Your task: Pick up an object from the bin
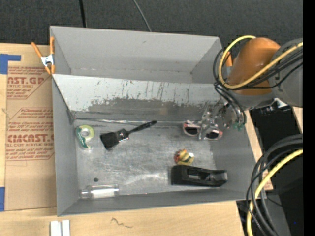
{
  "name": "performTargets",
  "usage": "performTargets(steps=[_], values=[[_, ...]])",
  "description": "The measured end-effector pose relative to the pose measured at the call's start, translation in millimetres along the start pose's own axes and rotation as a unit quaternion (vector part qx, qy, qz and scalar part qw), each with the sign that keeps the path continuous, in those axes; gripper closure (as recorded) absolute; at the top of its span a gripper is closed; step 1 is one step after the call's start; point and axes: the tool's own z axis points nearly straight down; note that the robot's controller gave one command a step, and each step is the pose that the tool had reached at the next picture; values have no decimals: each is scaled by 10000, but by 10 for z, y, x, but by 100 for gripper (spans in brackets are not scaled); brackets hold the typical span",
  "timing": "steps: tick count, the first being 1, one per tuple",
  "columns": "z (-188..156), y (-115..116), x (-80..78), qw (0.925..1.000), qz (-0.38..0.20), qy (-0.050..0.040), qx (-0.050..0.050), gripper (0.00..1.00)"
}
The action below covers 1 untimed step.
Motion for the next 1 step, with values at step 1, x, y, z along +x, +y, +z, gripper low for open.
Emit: performTargets(steps=[1], values=[[399, 0, 22, 10000, 4, 33, 2, 100]])
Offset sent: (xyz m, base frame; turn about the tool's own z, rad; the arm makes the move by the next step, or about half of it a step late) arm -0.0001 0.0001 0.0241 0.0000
